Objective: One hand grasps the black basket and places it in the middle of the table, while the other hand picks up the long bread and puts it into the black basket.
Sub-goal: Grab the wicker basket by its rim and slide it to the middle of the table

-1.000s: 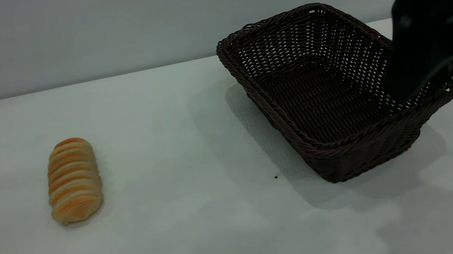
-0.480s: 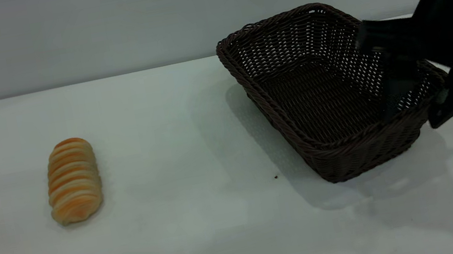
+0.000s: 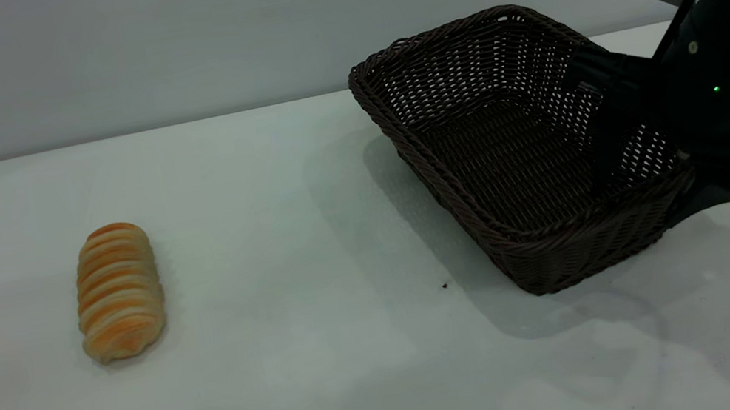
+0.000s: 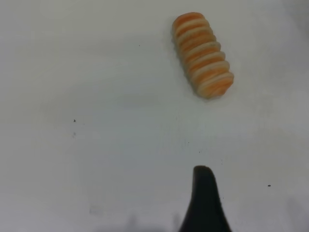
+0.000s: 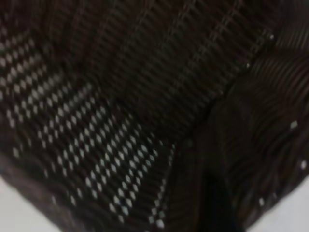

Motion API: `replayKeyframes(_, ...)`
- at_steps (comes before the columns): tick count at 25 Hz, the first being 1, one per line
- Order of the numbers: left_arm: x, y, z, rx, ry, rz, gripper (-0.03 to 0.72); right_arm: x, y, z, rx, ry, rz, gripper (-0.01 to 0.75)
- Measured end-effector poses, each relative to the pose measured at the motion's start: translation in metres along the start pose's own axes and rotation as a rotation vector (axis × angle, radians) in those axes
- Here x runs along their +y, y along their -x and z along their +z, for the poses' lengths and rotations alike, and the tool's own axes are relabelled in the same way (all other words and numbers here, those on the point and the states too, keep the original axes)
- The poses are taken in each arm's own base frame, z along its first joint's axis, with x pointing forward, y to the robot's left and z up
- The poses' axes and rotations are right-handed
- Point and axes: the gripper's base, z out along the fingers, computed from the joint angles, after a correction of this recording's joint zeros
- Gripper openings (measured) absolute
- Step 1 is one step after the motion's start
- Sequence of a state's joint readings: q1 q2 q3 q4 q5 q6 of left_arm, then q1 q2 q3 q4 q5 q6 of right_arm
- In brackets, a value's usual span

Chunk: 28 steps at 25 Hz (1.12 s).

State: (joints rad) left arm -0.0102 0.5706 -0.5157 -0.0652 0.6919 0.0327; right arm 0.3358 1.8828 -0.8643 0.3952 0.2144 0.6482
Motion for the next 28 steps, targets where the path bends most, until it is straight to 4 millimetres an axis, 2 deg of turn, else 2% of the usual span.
replayKeyframes(4, 0.0, 0.0, 0.0, 0.0, 0.0, 0.0, 0.585, -0.003, 0.005, 0.018, -0.052, 0.014, 0.106, 0.492)
replayKeyframes(7, 0.0, 0.0, 0.0, 0.0, 0.0, 0.0, 0.585, -0.014, 0.007, 0.04, -0.074, -0.009, 0.198, 0.453)
replayKeyframes(9, 0.0, 0.0, 0.0, 0.0, 0.0, 0.0, 0.585, -0.022, 0.01, 0.052, -0.085, -0.025, 0.253, 0.378)
replayKeyframes(13, 0.0, 0.0, 0.0, 0.0, 0.0, 0.0, 0.585, -0.023, 0.015, 0.052, -0.099, -0.018, 0.29, 0.112)
replayKeyframes(19, 0.0, 0.0, 0.0, 0.001, 0.0, 0.0, 0.585, -0.011, 0.018, 0.03, -0.111, 0.021, 0.08, 0.096)
replayKeyframes(23, 0.0, 0.0, 0.0, 0.001, 0.0, 0.0, 0.585, 0.007, 0.024, 0.014, -0.083, 0.027, -0.232, 0.096)
replayKeyframes(28, 0.0, 0.0, 0.0, 0.001, 0.0, 0.0, 0.585, 0.034, 0.034, 0.006, 0.018, -0.001, -0.598, 0.096)
